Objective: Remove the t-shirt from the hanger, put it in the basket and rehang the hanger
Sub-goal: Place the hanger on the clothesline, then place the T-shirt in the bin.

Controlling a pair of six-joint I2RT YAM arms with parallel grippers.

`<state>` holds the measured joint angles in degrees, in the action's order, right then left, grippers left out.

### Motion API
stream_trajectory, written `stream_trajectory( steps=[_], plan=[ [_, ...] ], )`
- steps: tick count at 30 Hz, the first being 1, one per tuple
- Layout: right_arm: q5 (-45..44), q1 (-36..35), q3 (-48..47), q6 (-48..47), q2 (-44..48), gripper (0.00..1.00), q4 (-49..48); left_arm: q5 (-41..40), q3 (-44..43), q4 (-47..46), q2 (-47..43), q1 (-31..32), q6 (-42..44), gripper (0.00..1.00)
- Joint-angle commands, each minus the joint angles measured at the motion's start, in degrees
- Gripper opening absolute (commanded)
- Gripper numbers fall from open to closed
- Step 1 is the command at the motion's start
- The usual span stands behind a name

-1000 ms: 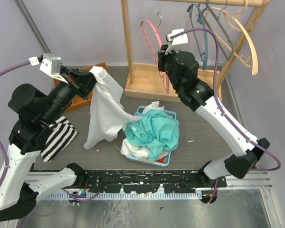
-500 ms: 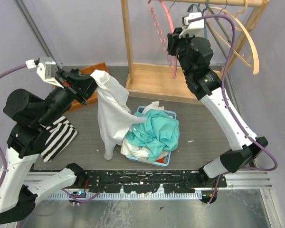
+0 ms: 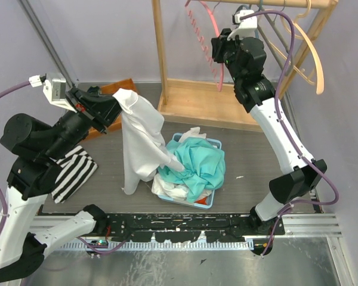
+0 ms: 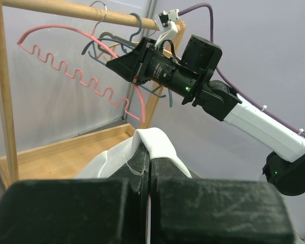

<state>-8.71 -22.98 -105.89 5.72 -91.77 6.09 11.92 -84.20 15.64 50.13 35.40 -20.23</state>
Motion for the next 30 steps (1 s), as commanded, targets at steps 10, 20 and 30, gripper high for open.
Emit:
stream_trajectory(
  steps=[10,20,30],
  plan=[
    [3.26,0.39,-2.22,1.98,1.04,0.15,-1.77,3.09,-9.43,-5.44,4.73,-0.15,-1.57,0.0],
    [1.88,0.39,2.42,1.99,7.4,0.54,-0.63,4.52,-19.85,-9.35,13.84,-0.15,-4.71,0.0],
    [-2.86,0.36,7.64,0.1,19.53,0.71,4.0,6.85,-30.5,-14.07,22.13,-0.15,-11.79,0.0]
  ],
)
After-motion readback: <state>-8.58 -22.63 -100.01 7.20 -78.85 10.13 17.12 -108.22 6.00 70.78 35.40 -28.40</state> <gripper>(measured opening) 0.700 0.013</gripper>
